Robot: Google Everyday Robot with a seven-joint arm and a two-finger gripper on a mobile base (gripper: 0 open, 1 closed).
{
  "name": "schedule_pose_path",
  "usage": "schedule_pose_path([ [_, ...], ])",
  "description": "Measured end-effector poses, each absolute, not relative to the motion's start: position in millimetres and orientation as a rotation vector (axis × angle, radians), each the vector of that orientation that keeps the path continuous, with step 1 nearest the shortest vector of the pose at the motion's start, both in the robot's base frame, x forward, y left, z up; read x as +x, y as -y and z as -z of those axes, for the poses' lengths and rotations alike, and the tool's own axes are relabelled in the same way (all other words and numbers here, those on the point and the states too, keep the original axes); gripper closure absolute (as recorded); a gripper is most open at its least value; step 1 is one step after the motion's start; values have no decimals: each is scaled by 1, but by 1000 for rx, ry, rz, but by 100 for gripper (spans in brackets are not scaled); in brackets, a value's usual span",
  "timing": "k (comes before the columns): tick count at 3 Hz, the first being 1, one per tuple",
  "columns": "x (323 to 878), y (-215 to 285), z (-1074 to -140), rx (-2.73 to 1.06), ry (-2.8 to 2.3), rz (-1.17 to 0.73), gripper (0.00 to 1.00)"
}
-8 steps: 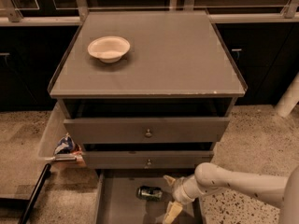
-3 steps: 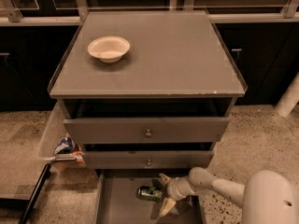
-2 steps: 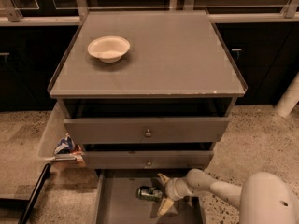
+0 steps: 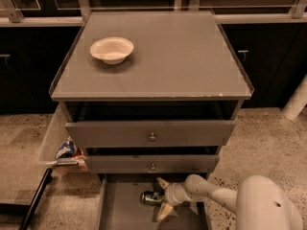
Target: Pick green can from bottom drawer and place on counter
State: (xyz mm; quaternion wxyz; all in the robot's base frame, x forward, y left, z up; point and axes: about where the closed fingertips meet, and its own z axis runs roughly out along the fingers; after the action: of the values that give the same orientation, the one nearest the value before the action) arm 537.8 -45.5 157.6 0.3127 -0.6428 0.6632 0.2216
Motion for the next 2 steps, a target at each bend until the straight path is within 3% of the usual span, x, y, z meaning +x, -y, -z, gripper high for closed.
schedule_pose_path([
  [2, 544, 17, -128, -1693, -1730, -651, 0],
])
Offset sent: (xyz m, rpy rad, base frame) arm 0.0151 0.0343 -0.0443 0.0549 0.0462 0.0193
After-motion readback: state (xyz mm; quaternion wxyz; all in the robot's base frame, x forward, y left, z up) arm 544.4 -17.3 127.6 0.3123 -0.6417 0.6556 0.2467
